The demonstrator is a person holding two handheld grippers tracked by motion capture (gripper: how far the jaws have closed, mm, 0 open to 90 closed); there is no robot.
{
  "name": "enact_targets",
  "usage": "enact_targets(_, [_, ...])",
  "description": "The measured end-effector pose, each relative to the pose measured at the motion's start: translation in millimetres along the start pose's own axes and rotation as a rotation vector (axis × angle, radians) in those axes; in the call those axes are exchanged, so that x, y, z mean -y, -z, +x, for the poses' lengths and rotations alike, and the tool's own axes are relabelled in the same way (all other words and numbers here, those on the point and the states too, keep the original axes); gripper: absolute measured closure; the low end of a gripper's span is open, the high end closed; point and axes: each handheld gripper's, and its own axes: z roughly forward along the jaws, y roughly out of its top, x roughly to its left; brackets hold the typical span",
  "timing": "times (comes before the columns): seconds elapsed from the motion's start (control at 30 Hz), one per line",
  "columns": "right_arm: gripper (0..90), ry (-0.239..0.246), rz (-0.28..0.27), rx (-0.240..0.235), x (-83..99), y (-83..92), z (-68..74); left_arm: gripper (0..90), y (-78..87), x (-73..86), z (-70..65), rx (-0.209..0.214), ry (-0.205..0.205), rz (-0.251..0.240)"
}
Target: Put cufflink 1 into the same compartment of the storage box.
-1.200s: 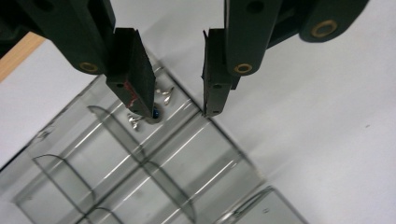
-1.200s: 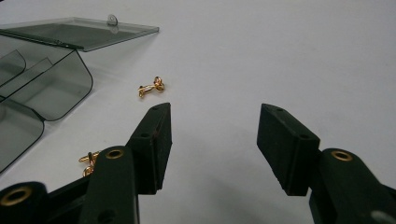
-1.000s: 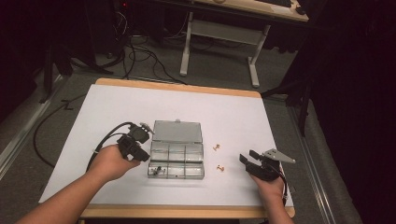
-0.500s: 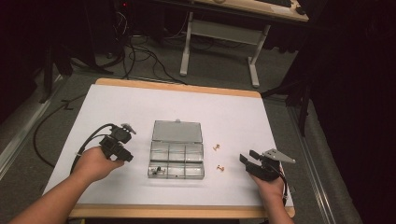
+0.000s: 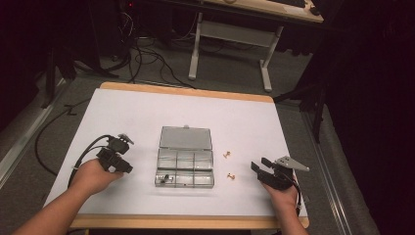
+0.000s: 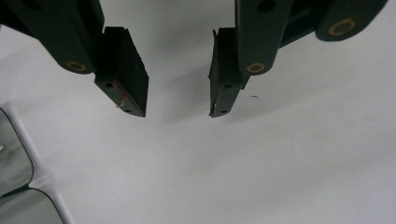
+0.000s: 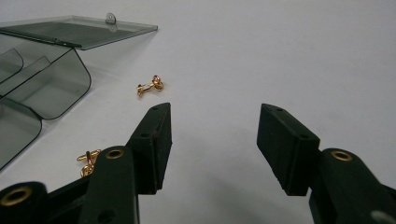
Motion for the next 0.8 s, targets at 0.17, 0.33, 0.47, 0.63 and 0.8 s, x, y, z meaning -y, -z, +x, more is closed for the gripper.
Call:
enact_targets(0.17, [45.7,-0.007,0.003,0.001,0.1,0.7,0.5,58.1,-1.5,5.6,1.7,-0.011,0.014,-0.061])
enact_targets(0.33, [45.7,-0.008,0.003,-0.001,0.3,0.5,0.1,58.4,-7.8,19.2,5.4,-0.009,0.042,-0.161])
enact_targets(0.47, [45.6,-0.007,0.005,-0.002,0.4,-0.2,0.7,55.0,-11.7,29.5,10.8,-0.039,0.059,-0.244])
enact_targets(0.63, [45.6,-0.009,0.008,0.001,0.8,-0.3,0.9,52.6,-13.5,40.8,17.6,-0.048,0.059,-0.397])
enact_targets(0.8, [45.4,-0.012,0.008,-0.001,1.5,-0.3,1.1,52.2,-16.6,49.1,21.8,-0.007,0.062,-0.526])
